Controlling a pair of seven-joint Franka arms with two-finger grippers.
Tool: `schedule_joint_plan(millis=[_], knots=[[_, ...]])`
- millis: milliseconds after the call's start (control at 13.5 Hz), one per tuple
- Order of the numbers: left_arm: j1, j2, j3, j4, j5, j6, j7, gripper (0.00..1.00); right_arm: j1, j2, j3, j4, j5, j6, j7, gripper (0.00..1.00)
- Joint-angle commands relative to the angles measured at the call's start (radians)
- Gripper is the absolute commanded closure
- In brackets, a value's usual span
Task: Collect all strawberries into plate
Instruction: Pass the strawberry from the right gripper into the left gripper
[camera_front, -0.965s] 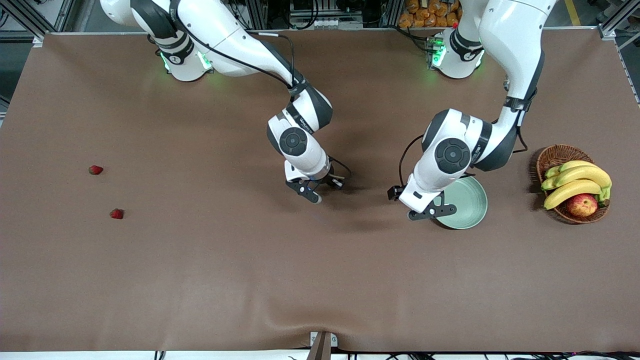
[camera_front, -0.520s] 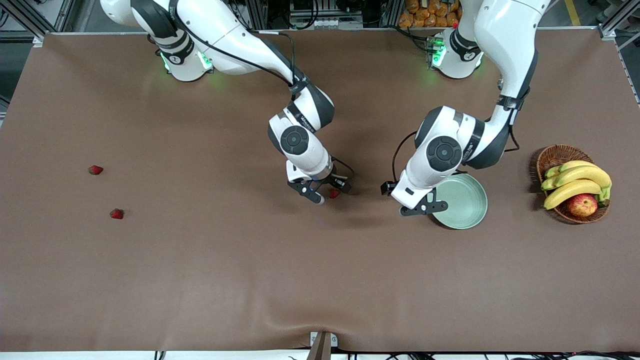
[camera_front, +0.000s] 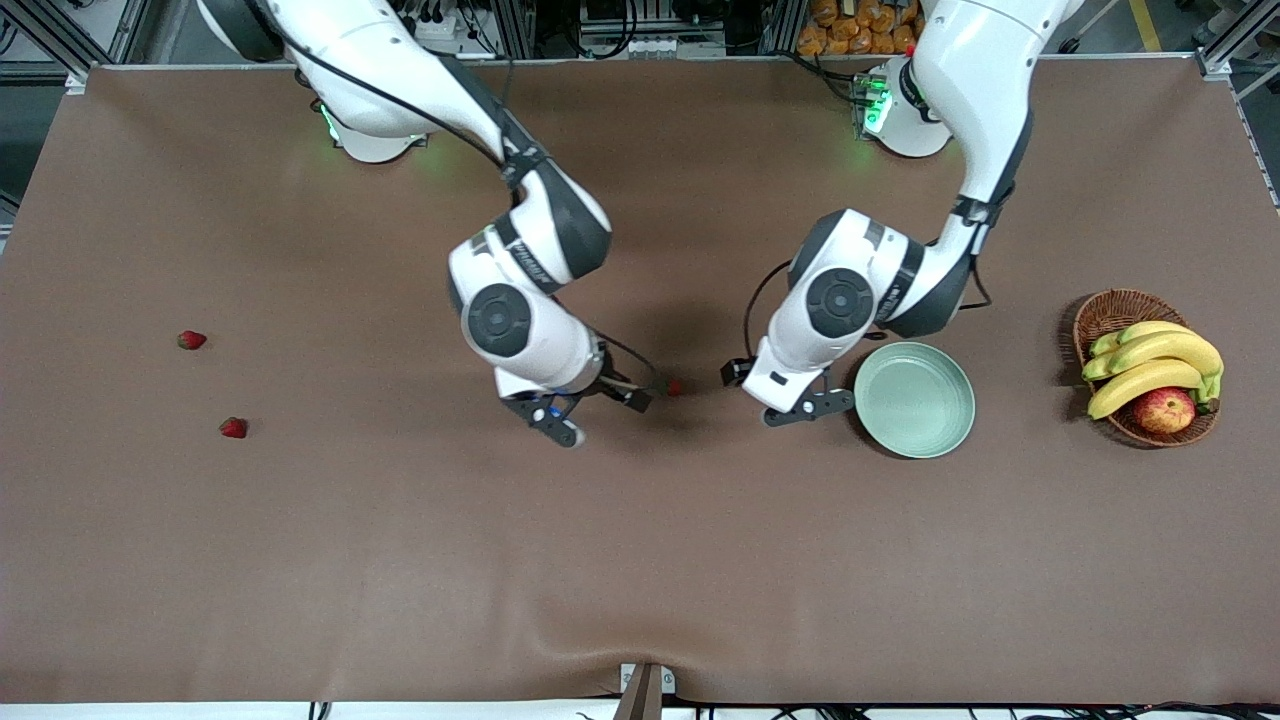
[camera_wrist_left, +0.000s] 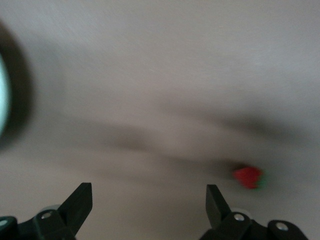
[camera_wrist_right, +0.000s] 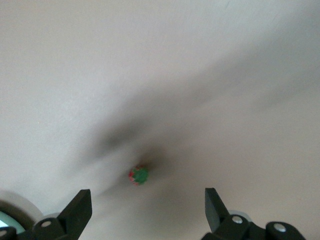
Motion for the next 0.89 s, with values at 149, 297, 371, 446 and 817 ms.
schedule_joint_plan(millis=[149,297,371,446,817], knots=[[-0.083,0.152,0.005,0.176,-0.021,-0.008,-0.401,0.00,-0.190,-0.085,0.011,-0.020,-0.020,-0.184,-0.317,0.00],[-0.106,0.190,0.006,0.210,-0.023,-0.002,-0.510,0.00,-0.246,-0.105,0.011,-0.023,-0.114,-0.256,-0.416,0.00],[-0.112,0.208,0.006,0.233,-0.026,0.000,-0.580,0.00,-0.275,-0.114,0.011,-0.025,-0.160,-0.291,-0.469,0.00],[-0.122,0.222,0.006,0.251,-0.026,0.000,-0.657,0.00,-0.310,-0.119,0.011,-0.031,-0.182,-0.314,-0.522,0.00],[-0.158,0.270,0.015,0.285,-0.020,0.034,-0.942,0.00,-0.459,-0.201,0.011,-0.163,-0.264,-0.307,-0.782,0.00]])
